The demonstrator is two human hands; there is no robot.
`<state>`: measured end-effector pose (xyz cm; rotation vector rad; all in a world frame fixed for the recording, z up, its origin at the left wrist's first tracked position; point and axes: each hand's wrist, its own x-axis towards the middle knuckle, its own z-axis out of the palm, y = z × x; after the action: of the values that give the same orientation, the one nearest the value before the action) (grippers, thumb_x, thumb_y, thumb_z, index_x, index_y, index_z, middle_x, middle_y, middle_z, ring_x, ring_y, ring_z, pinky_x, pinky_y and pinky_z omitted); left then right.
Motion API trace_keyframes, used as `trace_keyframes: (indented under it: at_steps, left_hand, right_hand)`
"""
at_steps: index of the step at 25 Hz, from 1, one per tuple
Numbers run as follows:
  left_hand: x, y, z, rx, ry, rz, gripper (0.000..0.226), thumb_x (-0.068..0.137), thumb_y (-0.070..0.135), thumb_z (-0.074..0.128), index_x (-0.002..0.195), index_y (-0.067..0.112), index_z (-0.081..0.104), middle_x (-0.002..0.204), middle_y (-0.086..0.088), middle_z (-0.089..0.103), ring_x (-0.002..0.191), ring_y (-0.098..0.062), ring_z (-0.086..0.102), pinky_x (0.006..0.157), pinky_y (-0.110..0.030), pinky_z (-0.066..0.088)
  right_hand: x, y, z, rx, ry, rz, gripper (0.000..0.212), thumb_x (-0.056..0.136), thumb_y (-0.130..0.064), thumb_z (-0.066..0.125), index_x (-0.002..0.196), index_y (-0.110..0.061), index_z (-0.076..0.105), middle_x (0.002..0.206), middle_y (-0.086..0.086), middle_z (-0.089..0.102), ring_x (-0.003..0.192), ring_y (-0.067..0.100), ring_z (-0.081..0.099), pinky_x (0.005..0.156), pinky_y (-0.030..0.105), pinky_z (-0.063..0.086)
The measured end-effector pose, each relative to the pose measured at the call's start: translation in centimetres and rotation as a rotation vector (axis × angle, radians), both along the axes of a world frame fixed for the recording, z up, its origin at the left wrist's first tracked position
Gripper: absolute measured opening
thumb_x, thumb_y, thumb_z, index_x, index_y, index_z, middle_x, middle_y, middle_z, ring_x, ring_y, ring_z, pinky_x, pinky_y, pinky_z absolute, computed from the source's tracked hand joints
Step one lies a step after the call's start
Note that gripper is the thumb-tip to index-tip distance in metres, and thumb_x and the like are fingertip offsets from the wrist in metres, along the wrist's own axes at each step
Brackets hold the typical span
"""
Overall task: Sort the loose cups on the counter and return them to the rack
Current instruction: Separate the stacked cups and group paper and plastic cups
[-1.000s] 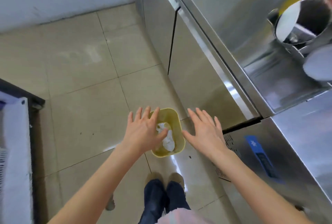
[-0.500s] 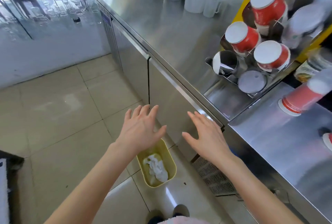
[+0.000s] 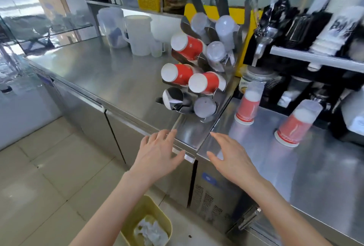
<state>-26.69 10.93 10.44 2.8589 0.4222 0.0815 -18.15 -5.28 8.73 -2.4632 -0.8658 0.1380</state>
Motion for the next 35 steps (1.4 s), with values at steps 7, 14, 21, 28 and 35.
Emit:
trace_keyframes:
  at_steps: [7,14,21,28,35]
  left_hand:
    - [9.7,-6.4,0.4,-0.056,-0.075,-0.149,0.052,0.089,0.043,0.041,0.134,0.022,0.03,0.138,-0.002,0.041,0.127,-0.025,0.039,0.103,-0.035,0.03]
    - [19.7,-12.8,-0.7,-0.093,-0.041,-0.238,0.052,0.088,0.039,0.045,0.134,0.019,0.031,0.138,-0.004,0.041,0.126,-0.026,0.041,0.102,-0.038,0.033]
    - [26.5,-18.3,-2.3,-0.232,-0.031,-0.31,0.053,0.087,0.034,0.049,0.134,0.016,0.031,0.134,-0.007,0.044,0.122,-0.028,0.045,0.098,-0.039,0.039]
    - [31.2,-22.6,-4.7,-0.41,-0.008,-0.385,0.062,0.086,0.031,0.054,0.139,0.015,0.026,0.142,-0.008,0.039,0.128,-0.022,0.041,0.101,-0.03,0.033]
    - [35.2,-23.2,-6.1,-0.509,0.035,-0.358,0.066,0.083,0.025,0.058,0.139,0.015,0.024,0.143,-0.009,0.037,0.131,-0.022,0.037,0.099,-0.027,0.033]
  right_hand:
    - [7.7,-7.9,0.6,0.023,0.005,-0.163,0.053,0.09,-0.026,0.047,0.139,-0.021,0.028,0.144,0.005,0.04,0.13,0.026,0.038,0.107,0.032,0.027]
    - [15.7,-14.6,-1.0,0.1,0.08,-0.319,0.052,0.089,-0.026,0.05,0.138,-0.021,0.032,0.14,0.004,0.043,0.129,0.023,0.039,0.101,0.029,0.032]
    - [20.6,-19.7,-2.0,0.275,0.117,-0.471,0.04,0.088,-0.017,0.049,0.128,-0.024,0.044,0.131,0.003,0.046,0.115,0.025,0.049,0.088,0.029,0.037]
    - [24.7,-21.4,-2.4,0.41,0.088,-0.546,0.051,0.086,-0.016,0.054,0.134,-0.019,0.036,0.138,0.006,0.04,0.124,0.015,0.042,0.083,0.011,0.024]
    - [27.8,-21.3,-4.2,0.403,0.217,-0.489,0.055,0.083,-0.016,0.057,0.134,-0.018,0.036,0.136,-0.001,0.048,0.121,0.014,0.047,0.089,0.02,0.032]
